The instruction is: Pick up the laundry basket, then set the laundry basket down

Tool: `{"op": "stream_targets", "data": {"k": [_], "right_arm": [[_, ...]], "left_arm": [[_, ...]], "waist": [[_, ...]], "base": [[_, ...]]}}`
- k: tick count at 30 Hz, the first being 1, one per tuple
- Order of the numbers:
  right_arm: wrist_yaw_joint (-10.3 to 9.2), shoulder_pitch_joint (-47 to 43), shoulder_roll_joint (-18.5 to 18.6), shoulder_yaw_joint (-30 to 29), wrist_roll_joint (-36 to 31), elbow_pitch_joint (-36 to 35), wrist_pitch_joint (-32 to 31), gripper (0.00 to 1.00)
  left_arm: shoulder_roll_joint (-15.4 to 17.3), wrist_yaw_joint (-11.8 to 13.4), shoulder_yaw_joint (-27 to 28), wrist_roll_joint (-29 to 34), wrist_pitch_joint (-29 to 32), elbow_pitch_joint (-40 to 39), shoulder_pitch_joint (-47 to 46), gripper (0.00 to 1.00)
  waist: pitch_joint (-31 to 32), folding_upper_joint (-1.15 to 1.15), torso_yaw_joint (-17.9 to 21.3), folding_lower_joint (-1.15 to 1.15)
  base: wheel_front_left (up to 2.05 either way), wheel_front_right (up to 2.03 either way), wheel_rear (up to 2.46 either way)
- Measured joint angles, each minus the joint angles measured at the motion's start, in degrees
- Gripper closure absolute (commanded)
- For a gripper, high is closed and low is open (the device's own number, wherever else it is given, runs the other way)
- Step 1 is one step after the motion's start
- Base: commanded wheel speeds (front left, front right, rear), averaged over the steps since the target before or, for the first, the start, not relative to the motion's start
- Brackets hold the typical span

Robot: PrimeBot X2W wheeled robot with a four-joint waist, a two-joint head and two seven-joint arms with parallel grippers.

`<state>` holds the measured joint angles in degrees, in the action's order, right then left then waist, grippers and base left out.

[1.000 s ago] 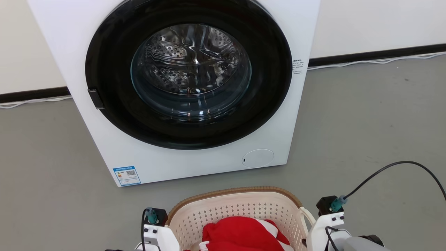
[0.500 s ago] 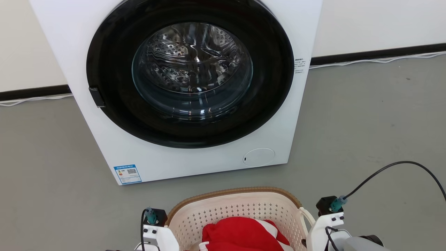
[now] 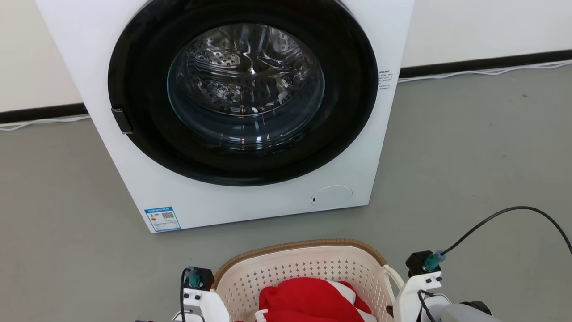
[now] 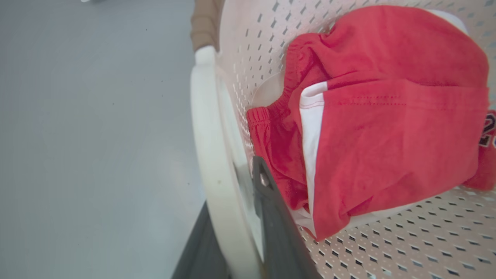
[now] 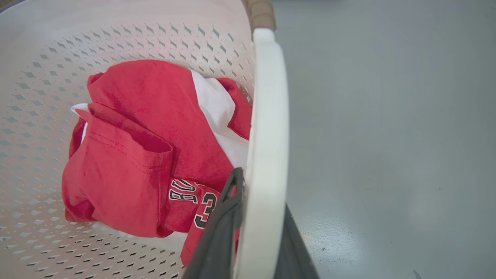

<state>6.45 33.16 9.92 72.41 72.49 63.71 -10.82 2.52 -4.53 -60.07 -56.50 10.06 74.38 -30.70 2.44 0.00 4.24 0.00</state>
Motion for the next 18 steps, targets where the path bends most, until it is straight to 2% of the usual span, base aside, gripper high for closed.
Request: {"op": "stream_targets", "data": {"k": [11, 18], "right_arm": [[0.0, 0.4, 0.5, 0.1, 0.2, -0.4, 4.6, 1.0], [0.0, 4.2, 2.0, 0.2, -0.2, -2.2, 11.7, 1.0]], "left_arm": [[0.0, 1.1, -0.7, 0.0, -2.5, -0.4, -1.3, 1.0], [0.0, 3.8, -1.2, 0.6, -7.2, -0.8, -6.1, 1.0]], "waist": [[-3.0, 0.0, -0.1, 0.0], [-8.0, 0.0, -0.4, 0.0]], "base": [[0.0, 0.0, 0.0], [0.0, 0.0, 0.0]]}}
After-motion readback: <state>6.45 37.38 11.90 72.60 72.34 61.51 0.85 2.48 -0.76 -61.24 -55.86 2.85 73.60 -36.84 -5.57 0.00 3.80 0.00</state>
